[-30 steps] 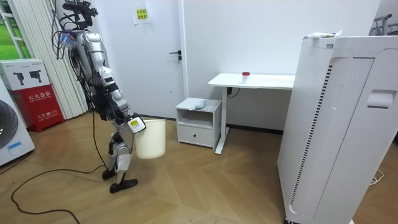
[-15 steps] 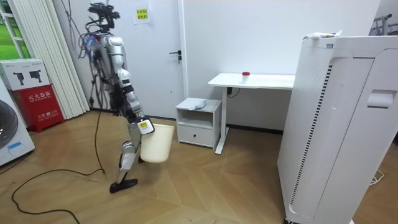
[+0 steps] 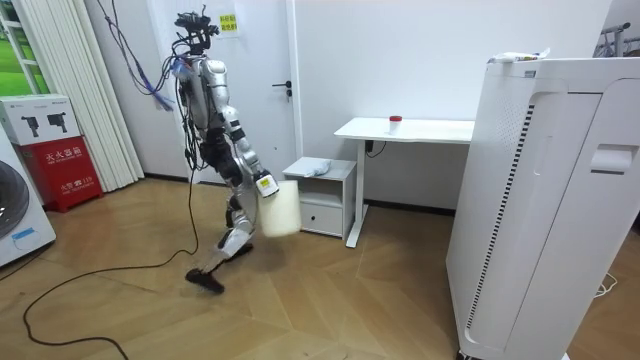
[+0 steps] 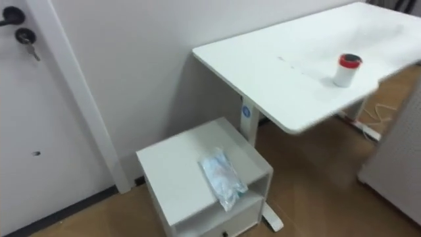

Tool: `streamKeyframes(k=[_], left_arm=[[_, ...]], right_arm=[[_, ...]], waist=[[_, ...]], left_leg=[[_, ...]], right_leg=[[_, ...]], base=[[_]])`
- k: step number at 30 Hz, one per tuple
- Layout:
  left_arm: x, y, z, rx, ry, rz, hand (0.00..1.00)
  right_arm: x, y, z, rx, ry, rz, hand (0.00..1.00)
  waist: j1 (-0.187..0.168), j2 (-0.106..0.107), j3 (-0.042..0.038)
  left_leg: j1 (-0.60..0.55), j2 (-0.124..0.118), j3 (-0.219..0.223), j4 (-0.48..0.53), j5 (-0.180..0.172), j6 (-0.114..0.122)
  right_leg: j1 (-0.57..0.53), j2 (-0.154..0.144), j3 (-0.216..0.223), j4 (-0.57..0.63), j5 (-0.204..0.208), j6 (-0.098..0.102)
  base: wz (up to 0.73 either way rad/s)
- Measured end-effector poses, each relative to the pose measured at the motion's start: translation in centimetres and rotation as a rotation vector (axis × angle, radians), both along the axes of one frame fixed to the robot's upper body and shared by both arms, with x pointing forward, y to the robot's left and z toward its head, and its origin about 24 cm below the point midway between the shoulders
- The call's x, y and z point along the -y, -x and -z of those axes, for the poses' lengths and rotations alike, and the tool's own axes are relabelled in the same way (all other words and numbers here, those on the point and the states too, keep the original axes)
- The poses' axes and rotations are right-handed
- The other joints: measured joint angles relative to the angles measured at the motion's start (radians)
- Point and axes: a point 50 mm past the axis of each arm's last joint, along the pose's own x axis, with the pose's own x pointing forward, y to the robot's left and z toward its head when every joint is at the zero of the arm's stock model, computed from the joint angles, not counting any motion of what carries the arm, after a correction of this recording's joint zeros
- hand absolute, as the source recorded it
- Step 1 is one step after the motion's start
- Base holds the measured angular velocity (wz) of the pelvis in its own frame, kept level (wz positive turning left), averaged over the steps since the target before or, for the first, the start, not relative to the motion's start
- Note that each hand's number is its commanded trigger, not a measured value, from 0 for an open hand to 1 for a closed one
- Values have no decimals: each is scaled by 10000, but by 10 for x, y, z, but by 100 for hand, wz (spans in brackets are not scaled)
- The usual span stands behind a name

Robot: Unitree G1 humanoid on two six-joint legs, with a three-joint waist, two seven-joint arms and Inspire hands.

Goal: Pick garbage

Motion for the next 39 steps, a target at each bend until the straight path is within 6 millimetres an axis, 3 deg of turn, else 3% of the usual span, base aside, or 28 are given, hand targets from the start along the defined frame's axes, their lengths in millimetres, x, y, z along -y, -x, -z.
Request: streamKeyframes(k=[1,3,5,6,7,9,10,14,18,21,24,30,36,39], left_arm=[[1,-14,-3,547,-58,59,0],[6,-39,-10,1398,-63,354,0],[13,-57,-16,2239,-1,596,0],[16,-67,-20,2664,13,798,0],[21,-76,-23,2994,52,982,0],[27,-84,-26,3324,108,1214,0],[27,-89,-29,3599,18,1217,0],[31,-108,-43,4628,-197,1499,0],[45,-139,-65,6112,-347,2246,0],[52,-162,-80,6916,-449,2739,0],[56,-174,-89,7418,-523,2944,0],[67,-192,-103,8042,-827,3314,0],[81,-211,-119,8731,-895,3612,0],[82,-218,-126,9028,-1096,3558,0]], right_arm=[[0,-7,-2,315,24,-176,100],[-1,-14,-4,631,16,-193,100],[-3,-17,-5,816,23,-363,100],[-4,-18,-5,870,29,-467,100],[-5,-19,-5,962,45,-542,100],[-7,-19,-4,962,104,-761,100],[-9,-21,-4,981,101,-972,100],[-13,-29,-5,1054,0,-1363,100],[-17,-49,-9,1475,-15,-1995,100],[-21,-57,-11,1749,-23,-2328,100],[-21,-63,-14,1976,40,-2372,100],[-16,-74,-19,2467,39,-1844,100],[-15,-83,-23,2753,44,-1533,100],[-11,-83,-24,2807,51,-1249,100]], waist=[[-33,136,68],[-69,264,115],[-78,291,90],[-123,290,85],[-143,300,70],[-263,547,-44],[-284,607,-24],[-337,608,9],[-699,588,273],[-953,572,370],[-1230,703,484],[-1737,968,593],[-2292,1056,641],[-2391,1050,644]], left_leg=[[-7,123,-142,-76,-1,-7],[-70,272,-413,-141,-6,-38],[-50,316,-581,-297,11,-105],[1,318,-615,-361,-15,-169],[11,333,-784,-340,-78,-277],[-35,530,-988,-373,-116,-451],[-42,582,-1023,-475,-68,-542],[-15,679,-985,-801,24,-685],[-224,640,-846,-795,28,-688],[-629,623,-716,-617,8,-647],[-930,655,-552,-577,-39,-579],[-1619,706,-247,-194,-45,-575],[-2049,741,72,12,-79,-542],[-2092,829,370,95,-149,-539]], right_leg=[[-641,144,-194,-96,-554,-10],[-1473,517,-132,-1123,-1049,-17],[-1816,734,-35,-3066,-1105,-20],[-1797,868,-29,-4648,-945,-61],[-1748,1046,83,-5742,-62,-14],[-1520,1325,-140,-6189,280,-127],[-1498,1463,-189,-6339,312,-173],[-1568,1618,-95,-6516,314,-240],[-1896,1559,-25,-6385,311,-240],[-2361,1545,185,-6207,335,-226],[-2720,1540,245,-6092,400,-251],[-3579,1548,498,-5718,435,-280],[-4239,1547,832,-5262,437,-315],[-4451,1612,1031,-5110,479,-384]], base=[[15],[37],[37],[32],[40],[23],[5],[-3],[-8],[-13],[-14],[-12],[-14],[-20]])
